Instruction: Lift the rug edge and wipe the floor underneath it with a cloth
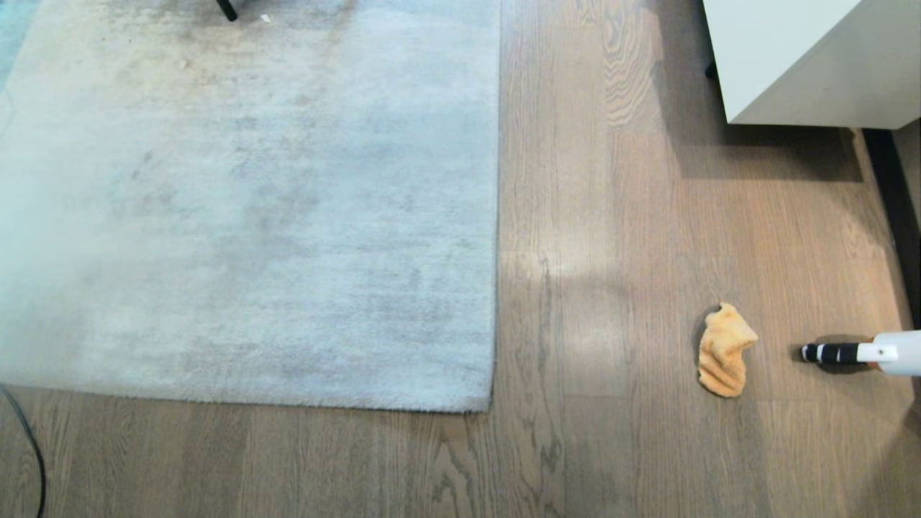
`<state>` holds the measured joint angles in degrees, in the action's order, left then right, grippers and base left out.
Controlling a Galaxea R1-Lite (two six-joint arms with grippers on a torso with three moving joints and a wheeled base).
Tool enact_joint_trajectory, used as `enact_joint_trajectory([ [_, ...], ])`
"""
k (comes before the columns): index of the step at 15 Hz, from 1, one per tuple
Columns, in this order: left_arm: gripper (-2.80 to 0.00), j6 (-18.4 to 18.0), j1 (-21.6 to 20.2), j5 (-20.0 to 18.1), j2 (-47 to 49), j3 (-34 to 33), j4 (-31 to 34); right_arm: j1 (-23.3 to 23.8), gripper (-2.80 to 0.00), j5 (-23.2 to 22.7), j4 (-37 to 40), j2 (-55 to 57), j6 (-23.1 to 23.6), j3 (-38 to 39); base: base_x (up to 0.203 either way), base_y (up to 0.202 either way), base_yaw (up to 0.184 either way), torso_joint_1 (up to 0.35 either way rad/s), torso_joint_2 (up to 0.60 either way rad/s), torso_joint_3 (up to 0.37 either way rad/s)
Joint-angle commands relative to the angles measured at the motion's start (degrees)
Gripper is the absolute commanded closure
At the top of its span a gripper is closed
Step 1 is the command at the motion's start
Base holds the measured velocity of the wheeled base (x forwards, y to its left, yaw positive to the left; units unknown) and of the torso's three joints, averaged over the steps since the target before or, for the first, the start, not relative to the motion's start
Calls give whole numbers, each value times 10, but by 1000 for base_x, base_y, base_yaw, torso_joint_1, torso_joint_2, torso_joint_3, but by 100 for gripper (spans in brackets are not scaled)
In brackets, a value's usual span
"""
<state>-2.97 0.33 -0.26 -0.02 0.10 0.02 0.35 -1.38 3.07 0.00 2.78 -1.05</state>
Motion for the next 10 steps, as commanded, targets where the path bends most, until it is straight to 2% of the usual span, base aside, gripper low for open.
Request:
enact_joint_trajectory([
  [1, 0, 0, 0, 0, 0, 0, 0, 0, 0, 0, 0, 1, 0, 0, 0, 0, 0, -2, 2, 191],
  [10, 0, -6, 0, -1, 0, 0, 0, 0, 0, 0, 0, 1, 0, 0, 0, 0, 0, 2, 2, 201],
])
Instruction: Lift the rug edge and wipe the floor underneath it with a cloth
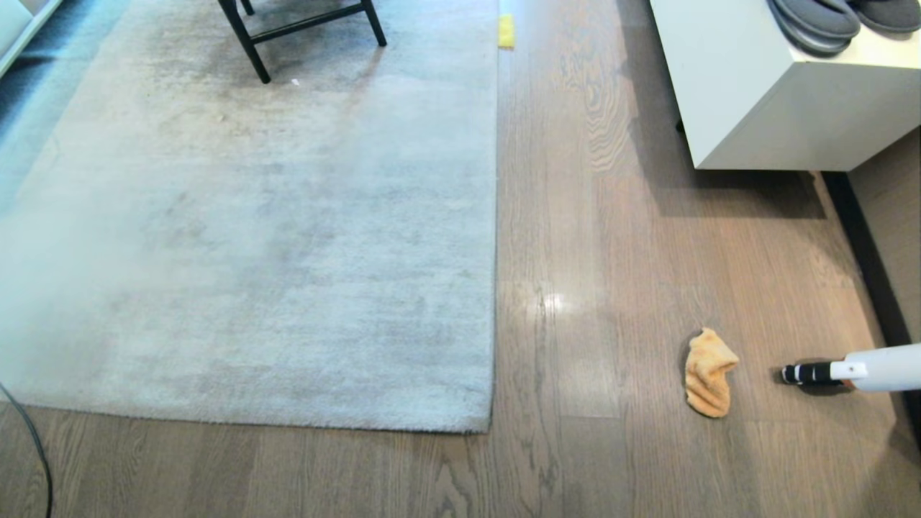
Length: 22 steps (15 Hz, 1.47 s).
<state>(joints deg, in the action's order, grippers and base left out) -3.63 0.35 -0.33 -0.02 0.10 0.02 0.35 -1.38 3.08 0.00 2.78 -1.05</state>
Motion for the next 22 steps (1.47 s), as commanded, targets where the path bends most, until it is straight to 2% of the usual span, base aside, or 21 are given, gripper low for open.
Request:
enact_joint_trajectory([
  [1, 0, 0, 0, 0, 0, 0, 0, 0, 0, 0, 0, 1, 0, 0, 0, 0, 0, 4, 2, 204],
  [22, 0, 0, 0, 1, 0, 0, 0, 0, 0, 0, 0, 1, 0, 0, 0, 0, 0, 2, 2, 202],
])
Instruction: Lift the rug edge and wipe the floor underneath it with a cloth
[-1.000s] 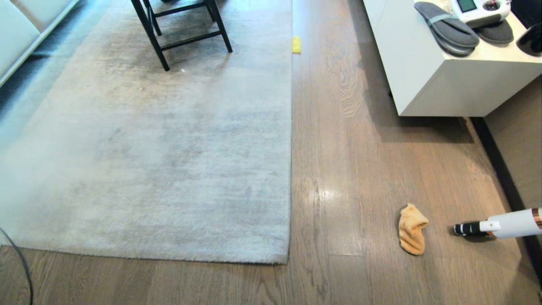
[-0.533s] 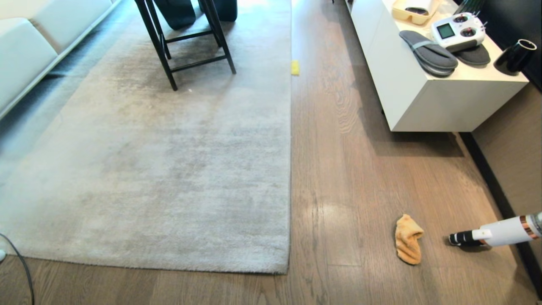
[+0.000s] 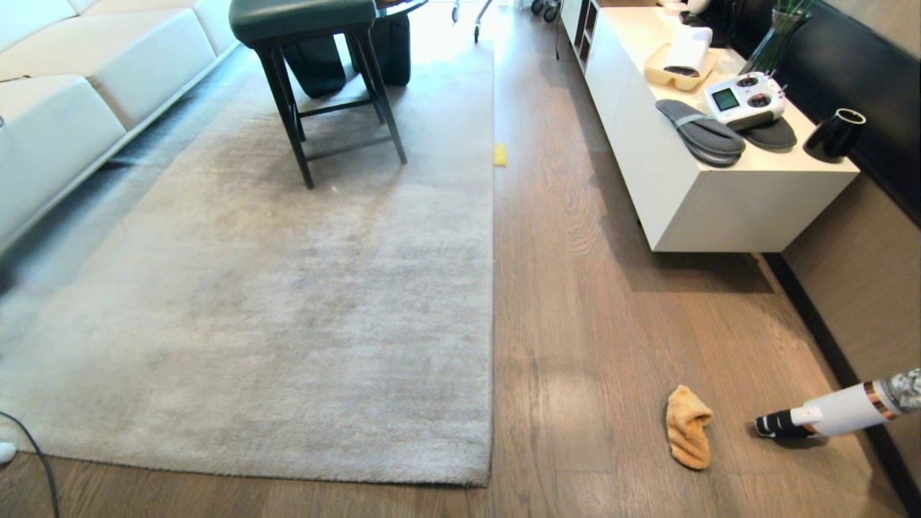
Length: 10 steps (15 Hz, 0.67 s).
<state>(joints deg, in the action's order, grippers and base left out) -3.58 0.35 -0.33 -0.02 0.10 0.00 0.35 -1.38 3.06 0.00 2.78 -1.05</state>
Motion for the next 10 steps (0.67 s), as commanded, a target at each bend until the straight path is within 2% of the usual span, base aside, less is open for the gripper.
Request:
enact_joint_trajectory([
  [1, 0, 0, 0, 0, 0, 0, 0, 0, 0, 0, 0, 1, 0, 0, 0, 0, 0, 2, 4, 202],
  [10, 0, 0, 0, 0, 0, 0, 0, 0, 0, 0, 0, 1, 0, 0, 0, 0, 0, 2, 2, 203],
])
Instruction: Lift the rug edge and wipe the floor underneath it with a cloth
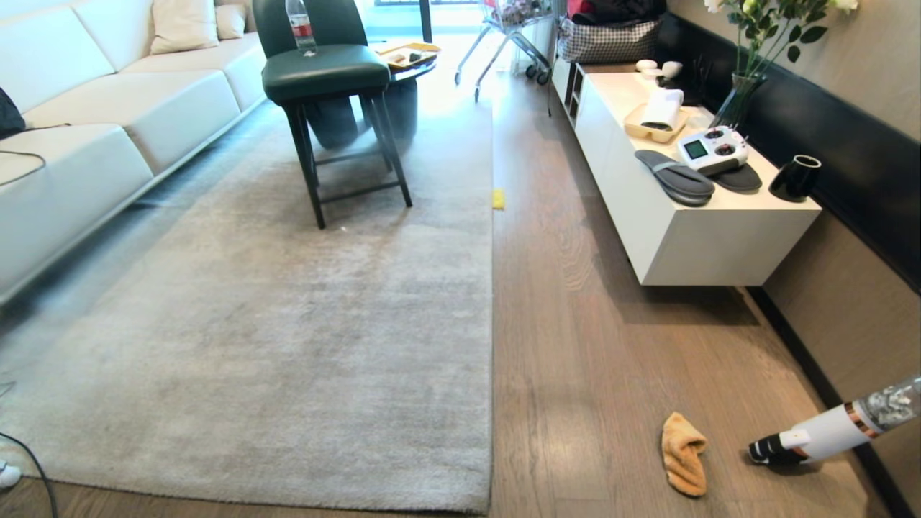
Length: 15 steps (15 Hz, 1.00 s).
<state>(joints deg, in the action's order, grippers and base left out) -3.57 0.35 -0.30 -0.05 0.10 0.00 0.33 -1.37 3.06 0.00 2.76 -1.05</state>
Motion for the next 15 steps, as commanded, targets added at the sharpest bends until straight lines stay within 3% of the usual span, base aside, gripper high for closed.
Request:
enact_joint_trajectory([
  [1, 0, 1, 0, 0, 0, 0, 0, 0, 0, 0, 0, 1, 1, 0, 0, 0, 0, 2, 3, 176],
  [15, 0, 7, 0, 1, 0, 0, 0, 0, 0, 0, 0, 1, 1, 0, 0, 0, 0, 1, 0, 16],
])
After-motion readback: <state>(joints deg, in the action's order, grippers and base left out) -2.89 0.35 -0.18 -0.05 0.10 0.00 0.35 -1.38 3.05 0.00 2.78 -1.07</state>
